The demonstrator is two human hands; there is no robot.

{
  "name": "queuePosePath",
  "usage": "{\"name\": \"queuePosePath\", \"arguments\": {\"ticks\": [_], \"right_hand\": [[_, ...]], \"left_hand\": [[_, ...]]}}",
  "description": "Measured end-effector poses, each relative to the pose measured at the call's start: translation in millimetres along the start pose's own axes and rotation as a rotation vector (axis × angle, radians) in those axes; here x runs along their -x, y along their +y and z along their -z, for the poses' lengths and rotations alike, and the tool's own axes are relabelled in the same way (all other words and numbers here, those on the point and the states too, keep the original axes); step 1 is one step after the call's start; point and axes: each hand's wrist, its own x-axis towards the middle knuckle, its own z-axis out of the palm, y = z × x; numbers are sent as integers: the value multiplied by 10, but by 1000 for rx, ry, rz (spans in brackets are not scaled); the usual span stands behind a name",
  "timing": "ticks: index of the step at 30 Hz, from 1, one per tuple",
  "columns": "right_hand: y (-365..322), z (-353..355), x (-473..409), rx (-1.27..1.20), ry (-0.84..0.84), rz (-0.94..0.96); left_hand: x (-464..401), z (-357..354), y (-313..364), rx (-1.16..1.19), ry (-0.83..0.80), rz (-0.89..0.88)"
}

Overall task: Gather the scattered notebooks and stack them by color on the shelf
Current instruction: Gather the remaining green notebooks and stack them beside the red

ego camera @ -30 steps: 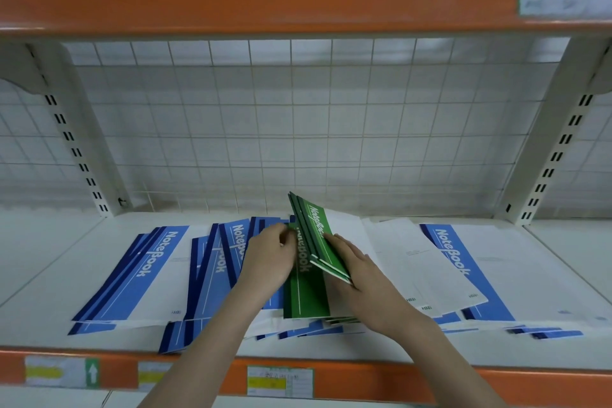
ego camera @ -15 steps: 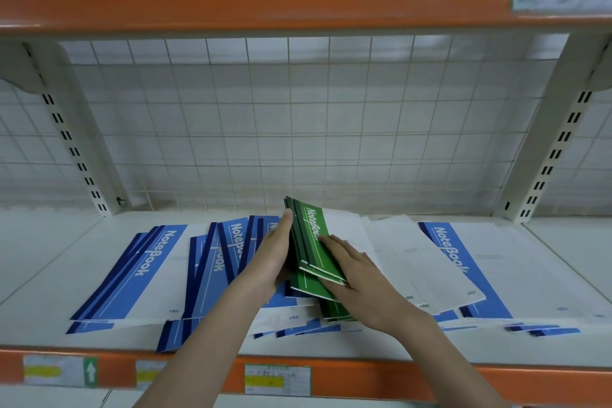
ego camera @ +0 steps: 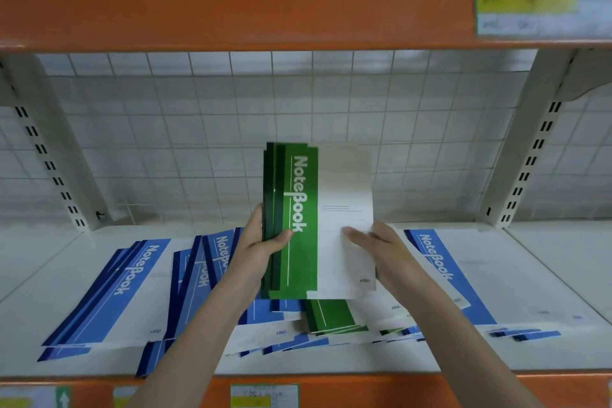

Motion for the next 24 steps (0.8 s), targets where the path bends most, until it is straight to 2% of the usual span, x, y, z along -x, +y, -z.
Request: {"name": "queuePosePath", "arguments": {"ticks": [3,6,12,16,20,22,24], "right_hand": [[-94,-38,-37,-107,-75,117],[-141,-120,-34,-100,-98,221],[59,-320,-20,23,-21,179],[224,-392,-6,114,-12,151],[232,-358,-47,246,12,240],[244,-336,-80,199,52,273],[273,-316,-92,134,112,198]], "left_hand": [[-13,35,93,-23,-30,-156],[-24,53,184,-49,30,-225],[15,-52,51,-75,142,-140],[83,-48,-208,-121,153,-79],[23,-30,-248,-204,161,-70],[-34,-42,-213,-264,154,-98],[-72,-73,-199,-355,159,-93]]}}
